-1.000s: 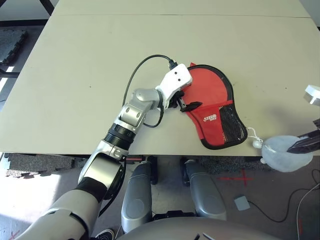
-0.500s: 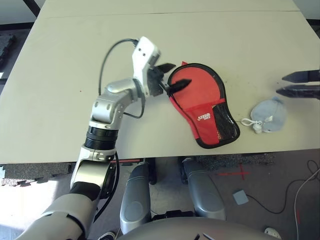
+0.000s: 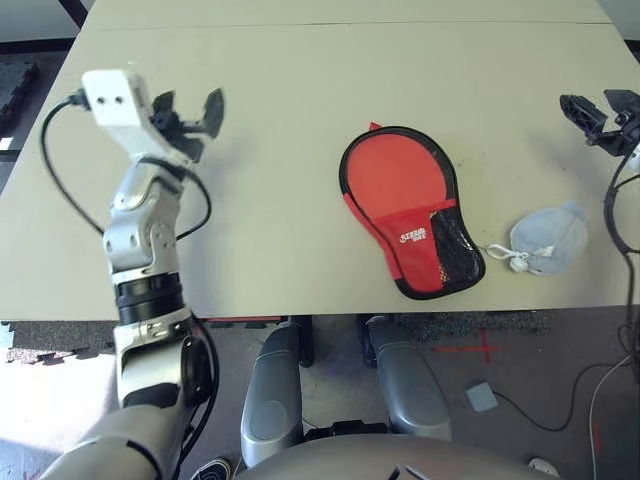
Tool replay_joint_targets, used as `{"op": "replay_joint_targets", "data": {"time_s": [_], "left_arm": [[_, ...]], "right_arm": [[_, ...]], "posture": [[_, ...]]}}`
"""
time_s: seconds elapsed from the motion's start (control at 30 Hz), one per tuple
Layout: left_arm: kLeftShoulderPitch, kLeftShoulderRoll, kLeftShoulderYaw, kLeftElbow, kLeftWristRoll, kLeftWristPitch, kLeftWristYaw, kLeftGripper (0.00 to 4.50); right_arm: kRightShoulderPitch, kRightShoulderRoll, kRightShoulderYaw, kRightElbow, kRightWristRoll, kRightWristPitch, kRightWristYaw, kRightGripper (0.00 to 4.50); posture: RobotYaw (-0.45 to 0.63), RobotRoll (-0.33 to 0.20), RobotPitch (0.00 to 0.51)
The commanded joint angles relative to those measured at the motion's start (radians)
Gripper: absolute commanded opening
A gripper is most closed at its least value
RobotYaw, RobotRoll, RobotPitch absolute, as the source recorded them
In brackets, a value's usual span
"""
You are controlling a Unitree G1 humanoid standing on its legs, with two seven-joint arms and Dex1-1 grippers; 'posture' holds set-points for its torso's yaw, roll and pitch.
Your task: Store the ping-pong paddle in its case and zip it.
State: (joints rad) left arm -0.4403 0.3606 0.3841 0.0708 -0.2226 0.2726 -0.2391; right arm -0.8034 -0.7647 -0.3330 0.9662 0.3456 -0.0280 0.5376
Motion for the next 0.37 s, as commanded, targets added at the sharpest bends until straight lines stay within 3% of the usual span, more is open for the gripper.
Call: {"op": "replay_joint_targets", "data": {"time_s": [0.03,0.37], "left_arm": [[0.046,0.021,0.023,0.03,0.016,-0.052,0.029,4.5],[0.085,0.037,0.019,0.052,0.019,-0.114,0.056,4.5]], "right_arm": [[0.035,0.012,-0.045,0.077,-0.019,-0.103,-0.07,4.47],[0.063,0.048,-0.076,0.142,-0.02,-0.195,-0.15,4.47]], "posture": [[-0.01,0.0,0.273],[0.02,0.0,0.282]]}}
